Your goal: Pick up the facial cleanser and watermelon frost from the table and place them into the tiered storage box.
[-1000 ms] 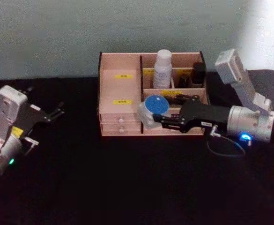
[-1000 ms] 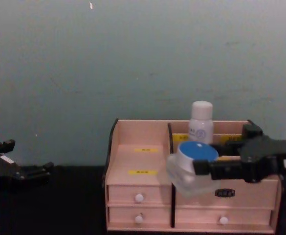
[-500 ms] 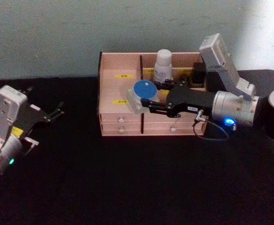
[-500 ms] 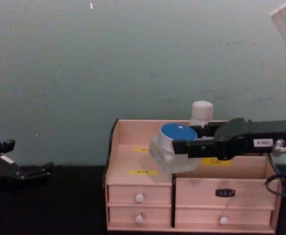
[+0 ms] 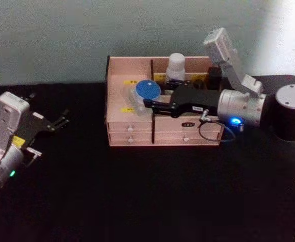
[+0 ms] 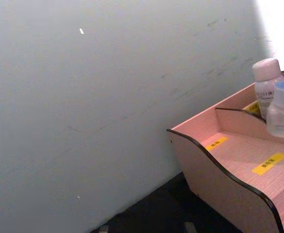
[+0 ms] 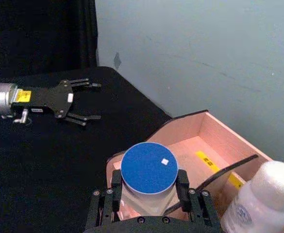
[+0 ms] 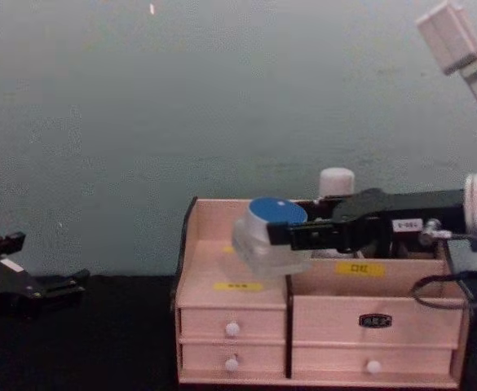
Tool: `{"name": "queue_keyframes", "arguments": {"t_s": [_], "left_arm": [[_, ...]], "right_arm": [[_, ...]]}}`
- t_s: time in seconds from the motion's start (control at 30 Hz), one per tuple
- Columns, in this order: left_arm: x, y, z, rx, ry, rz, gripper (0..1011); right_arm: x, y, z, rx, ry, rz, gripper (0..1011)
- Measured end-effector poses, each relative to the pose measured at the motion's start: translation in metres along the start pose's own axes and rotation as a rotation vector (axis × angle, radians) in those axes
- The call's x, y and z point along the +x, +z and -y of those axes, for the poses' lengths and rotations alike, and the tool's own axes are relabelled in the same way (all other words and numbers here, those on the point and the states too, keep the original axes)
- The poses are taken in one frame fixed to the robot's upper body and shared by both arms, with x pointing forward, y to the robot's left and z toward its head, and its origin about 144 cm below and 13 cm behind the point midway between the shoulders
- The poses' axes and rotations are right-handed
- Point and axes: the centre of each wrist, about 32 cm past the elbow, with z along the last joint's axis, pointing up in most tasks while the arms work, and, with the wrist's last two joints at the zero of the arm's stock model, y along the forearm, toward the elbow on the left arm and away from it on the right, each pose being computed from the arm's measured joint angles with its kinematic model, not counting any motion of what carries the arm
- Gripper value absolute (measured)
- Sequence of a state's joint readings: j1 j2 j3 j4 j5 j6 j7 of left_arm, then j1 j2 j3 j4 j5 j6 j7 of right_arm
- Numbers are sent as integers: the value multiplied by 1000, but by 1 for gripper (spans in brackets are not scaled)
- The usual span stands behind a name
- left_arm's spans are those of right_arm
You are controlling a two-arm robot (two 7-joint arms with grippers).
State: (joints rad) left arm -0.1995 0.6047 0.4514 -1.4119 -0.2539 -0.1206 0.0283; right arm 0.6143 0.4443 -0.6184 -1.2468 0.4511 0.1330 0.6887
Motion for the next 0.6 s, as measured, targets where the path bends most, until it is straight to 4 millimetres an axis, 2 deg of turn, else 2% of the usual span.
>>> {"name": "queue_keyframes", "arguments": {"t_s": [0.6], "left_arm": [[0, 0, 0, 0, 0, 0, 1001]], "right_arm": [[13, 5, -33, -16, 14, 9, 681]]}}
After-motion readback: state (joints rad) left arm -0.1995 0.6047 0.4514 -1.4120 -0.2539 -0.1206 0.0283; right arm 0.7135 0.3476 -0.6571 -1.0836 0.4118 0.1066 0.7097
